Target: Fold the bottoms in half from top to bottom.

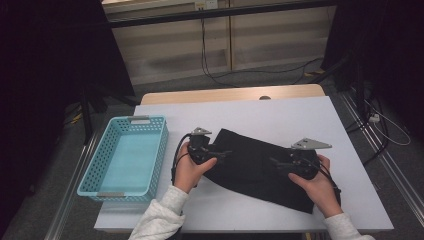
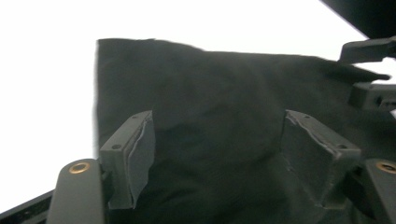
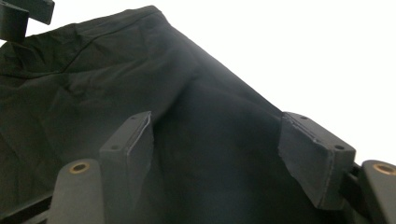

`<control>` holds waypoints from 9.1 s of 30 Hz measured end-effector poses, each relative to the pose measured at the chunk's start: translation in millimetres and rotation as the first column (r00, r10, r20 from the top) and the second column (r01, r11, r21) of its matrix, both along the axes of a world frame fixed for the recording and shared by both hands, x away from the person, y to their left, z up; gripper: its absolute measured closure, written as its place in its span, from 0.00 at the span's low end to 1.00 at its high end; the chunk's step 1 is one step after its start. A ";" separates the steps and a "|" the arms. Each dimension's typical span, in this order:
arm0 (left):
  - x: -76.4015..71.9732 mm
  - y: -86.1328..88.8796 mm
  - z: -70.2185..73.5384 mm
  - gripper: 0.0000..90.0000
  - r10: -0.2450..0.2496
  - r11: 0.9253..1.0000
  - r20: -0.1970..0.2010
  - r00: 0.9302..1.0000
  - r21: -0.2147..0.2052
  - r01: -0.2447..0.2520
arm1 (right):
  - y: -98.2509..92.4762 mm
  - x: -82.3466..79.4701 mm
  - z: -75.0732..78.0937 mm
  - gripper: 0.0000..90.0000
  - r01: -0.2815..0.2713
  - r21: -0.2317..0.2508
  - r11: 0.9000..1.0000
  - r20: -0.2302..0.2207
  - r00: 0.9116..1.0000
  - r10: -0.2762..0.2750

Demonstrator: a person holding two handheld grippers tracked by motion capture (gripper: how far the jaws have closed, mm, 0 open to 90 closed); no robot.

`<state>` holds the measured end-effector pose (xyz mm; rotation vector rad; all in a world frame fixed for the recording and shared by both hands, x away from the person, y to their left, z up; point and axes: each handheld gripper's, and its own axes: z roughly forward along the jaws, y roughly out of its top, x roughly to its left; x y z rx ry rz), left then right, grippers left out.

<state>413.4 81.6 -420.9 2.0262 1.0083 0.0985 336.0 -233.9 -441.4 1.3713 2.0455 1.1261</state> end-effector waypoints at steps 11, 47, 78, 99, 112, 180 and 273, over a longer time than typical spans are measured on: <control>-0.2 32.8 -8.3 0.23 0.078 0.994 0.011 0.997 0.081 -0.078 | 46.3 54.2 -3.7 0.53 -0.049 -0.053 0.997 -0.071 0.996 0.045; -3.5 47.5 -14.7 0.23 0.095 0.991 0.012 0.995 0.095 -0.096 | 75.8 81.0 -13.3 0.78 -0.151 -0.119 0.981 -0.067 0.987 0.144; -5.4 49.1 -13.0 0.23 0.105 0.992 0.023 0.994 0.066 -0.106 | 1.0 24.5 8.1 0.97 -0.101 -0.025 0.995 -0.097 0.990 0.098; -11.0 27.9 -21.7 0.22 0.052 0.996 0.022 0.998 0.065 -0.053 | -31.0 1.8 -3.9 0.69 -0.045 -0.031 0.999 -0.095 0.995 0.042; -13.1 27.4 -24.5 0.22 0.044 0.996 0.015 0.999 0.071 -0.045 | -5.8 -20.1 -6.4 0.42 -0.113 -0.049 0.992 -0.084 0.990 0.109; -27.8 -13.0 -28.3 0.26 -0.074 0.996 -0.024 0.997 0.052 0.075 | -82.2 -19.5 -9.4 0.95 0.033 -0.116 0.993 -0.105 0.993 -0.045; -39.5 13.9 -18.4 0.74 -0.010 0.958 -0.144 0.990 0.283 0.051 | -12.5 -48.2 -26.0 0.94 -0.036 -0.026 0.999 -0.086 0.996 0.034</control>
